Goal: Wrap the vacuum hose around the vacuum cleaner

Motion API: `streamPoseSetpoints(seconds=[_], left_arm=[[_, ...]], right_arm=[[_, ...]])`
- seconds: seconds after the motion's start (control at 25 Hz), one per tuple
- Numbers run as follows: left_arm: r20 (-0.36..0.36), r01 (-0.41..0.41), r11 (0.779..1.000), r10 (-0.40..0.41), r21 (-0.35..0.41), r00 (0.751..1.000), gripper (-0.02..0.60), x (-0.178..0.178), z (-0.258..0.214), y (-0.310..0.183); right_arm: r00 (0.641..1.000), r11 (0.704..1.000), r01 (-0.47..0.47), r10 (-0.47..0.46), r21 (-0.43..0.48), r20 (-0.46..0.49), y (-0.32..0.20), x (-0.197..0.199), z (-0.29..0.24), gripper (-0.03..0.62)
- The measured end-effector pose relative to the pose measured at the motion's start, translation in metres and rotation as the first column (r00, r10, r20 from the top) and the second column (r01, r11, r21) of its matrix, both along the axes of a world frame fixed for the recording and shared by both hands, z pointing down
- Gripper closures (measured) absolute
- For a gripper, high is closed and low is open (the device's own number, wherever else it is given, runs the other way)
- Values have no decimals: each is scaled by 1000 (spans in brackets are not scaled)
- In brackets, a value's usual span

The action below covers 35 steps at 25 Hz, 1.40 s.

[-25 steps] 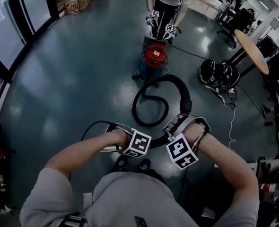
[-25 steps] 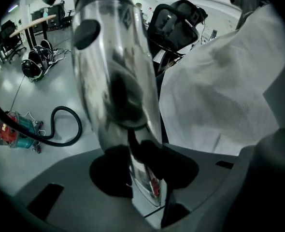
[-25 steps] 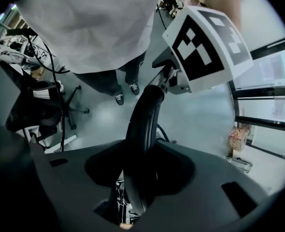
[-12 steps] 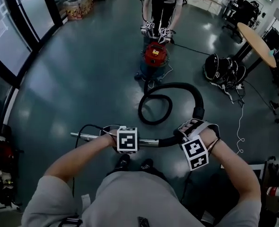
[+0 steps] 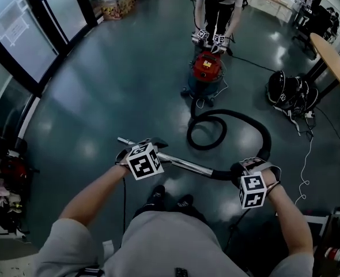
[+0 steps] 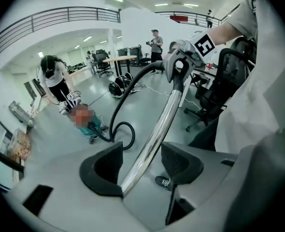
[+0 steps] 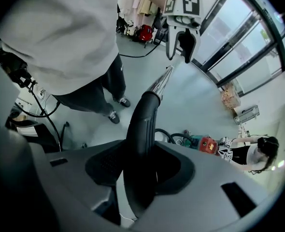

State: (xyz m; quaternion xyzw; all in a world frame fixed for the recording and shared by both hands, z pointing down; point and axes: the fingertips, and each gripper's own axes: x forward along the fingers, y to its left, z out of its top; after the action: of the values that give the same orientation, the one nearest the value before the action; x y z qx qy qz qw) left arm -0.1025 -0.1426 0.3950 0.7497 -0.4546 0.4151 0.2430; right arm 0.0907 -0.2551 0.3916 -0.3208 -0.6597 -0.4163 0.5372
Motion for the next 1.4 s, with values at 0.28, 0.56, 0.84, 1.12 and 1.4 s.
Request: streamPoseSetpoints(seconds=[0.28,0.56,0.84,1.12,1.4], left_arm=[[78,174,985,-175,18,981,341,-48,-4,18],[19,161,987,-161,18,987,341,-49,14,13],[-158,72,997,-72,-3,985,342,-35,39,-24],[-395,60,998,-51,10,917,342,-21,57,-83],[-613,127,992,-88,21,785,342,-5,40,-145]], right_arm=[[986,980,-167,167,-105,-16,-21,16,29,442],[906,883,-412,422,-224,-1,-45,-8,39,442],[800,765,-587,599,-265,-41,-55,-39,36,442],[637,573,-726,769,-379,-57,-59,-96,22,442],[469,401,-795,882,-455,-44,-67,-146,25,442]])
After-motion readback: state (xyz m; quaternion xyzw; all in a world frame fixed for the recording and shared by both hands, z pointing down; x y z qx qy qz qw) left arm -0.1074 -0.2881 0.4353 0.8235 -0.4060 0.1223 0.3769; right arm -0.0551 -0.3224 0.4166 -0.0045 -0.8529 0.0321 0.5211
